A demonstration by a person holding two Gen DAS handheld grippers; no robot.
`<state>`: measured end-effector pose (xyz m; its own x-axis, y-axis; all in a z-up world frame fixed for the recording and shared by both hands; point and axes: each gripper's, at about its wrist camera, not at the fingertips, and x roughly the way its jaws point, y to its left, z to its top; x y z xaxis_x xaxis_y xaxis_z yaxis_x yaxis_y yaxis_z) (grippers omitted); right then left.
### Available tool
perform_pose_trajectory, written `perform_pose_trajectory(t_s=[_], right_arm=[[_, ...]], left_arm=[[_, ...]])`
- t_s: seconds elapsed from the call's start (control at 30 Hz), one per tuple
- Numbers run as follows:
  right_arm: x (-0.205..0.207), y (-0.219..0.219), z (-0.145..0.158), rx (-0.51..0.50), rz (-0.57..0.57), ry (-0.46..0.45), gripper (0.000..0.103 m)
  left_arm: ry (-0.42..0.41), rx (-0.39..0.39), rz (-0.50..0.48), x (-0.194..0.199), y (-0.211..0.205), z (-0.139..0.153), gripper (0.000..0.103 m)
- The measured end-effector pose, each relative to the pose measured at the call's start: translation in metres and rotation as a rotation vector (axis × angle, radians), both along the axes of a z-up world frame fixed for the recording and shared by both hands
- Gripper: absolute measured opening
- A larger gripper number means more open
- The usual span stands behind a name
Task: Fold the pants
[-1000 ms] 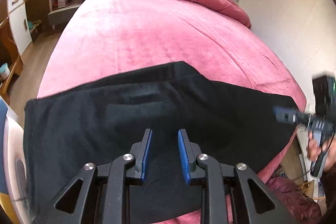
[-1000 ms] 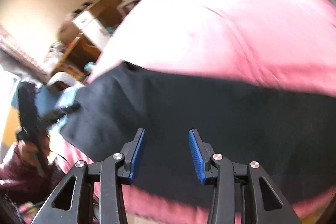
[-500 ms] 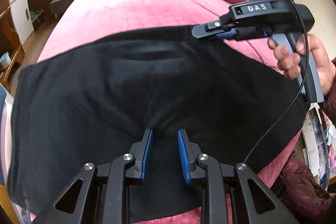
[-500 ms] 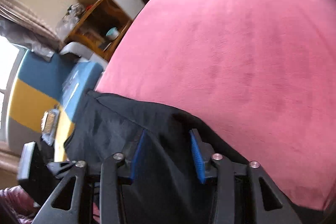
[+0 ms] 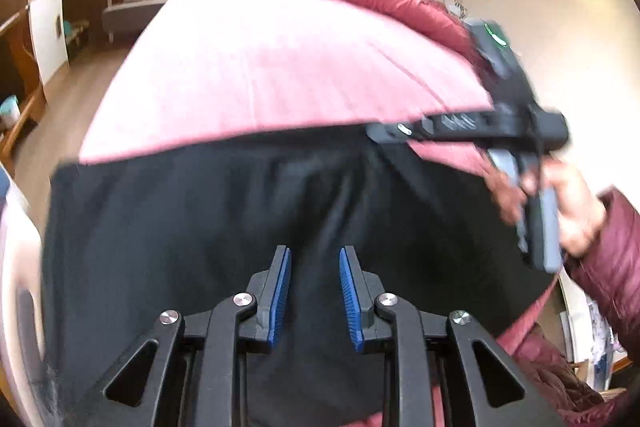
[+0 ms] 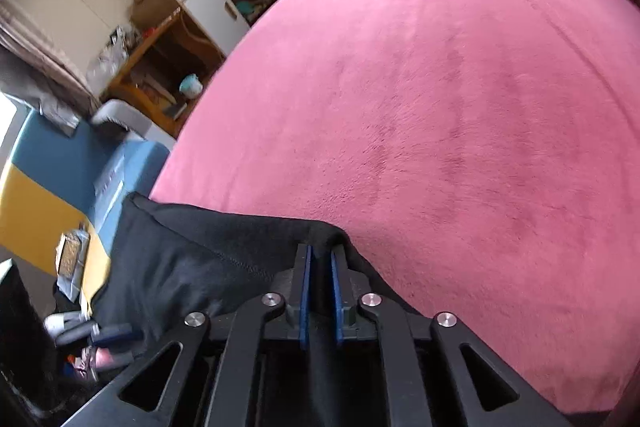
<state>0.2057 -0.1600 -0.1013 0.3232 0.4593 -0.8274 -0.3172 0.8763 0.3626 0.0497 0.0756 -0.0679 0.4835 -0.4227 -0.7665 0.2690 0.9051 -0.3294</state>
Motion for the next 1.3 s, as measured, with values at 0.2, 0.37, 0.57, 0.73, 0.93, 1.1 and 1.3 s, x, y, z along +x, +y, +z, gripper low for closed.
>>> perform_pose_trajectory(t_s=[0.2,0.37,0.57,0.73,0.93,1.1,1.3], right_arm=[[-0.044,-0.036,0.04,0.002,-0.042,-0.089,0.013],[-0.079,-0.051,0.03,-0.078,-0.018,-0.054,0.013],[-0.072,-0.074,-0.012,-0.141,-0.165,0.004,0.005],[-0.096,-0.101,0.011,-0.082,-0.237,-0.041,0.011],[-0.169,-0.219,0.037,0.043,-0.539,-0.068,0.023],[-0.247,-0.332,0.045,0.14,-0.864,-0.098,0.031],[-0.348,-0.449,0.032,0.329,-1.25,-0.145,0.041]], left_arm=[[0.024,0.102,0.126,0.024,0.029,-0.015,0.025],[0.075,0.136,0.219,0.021,0.043,-0.033,0.026],[0.057,0.203,0.22,0.016,0.03,-0.035,0.026],[0.037,0.188,0.184,0.008,0.012,-0.019,0.03],[0.011,0.163,0.09,-0.017,-0.015,-0.008,0.03],[0.011,0.14,-0.006,-0.032,-0.048,-0.004,0.031],[0.027,0.146,-0.058,-0.034,-0.07,-0.003,0.031]])
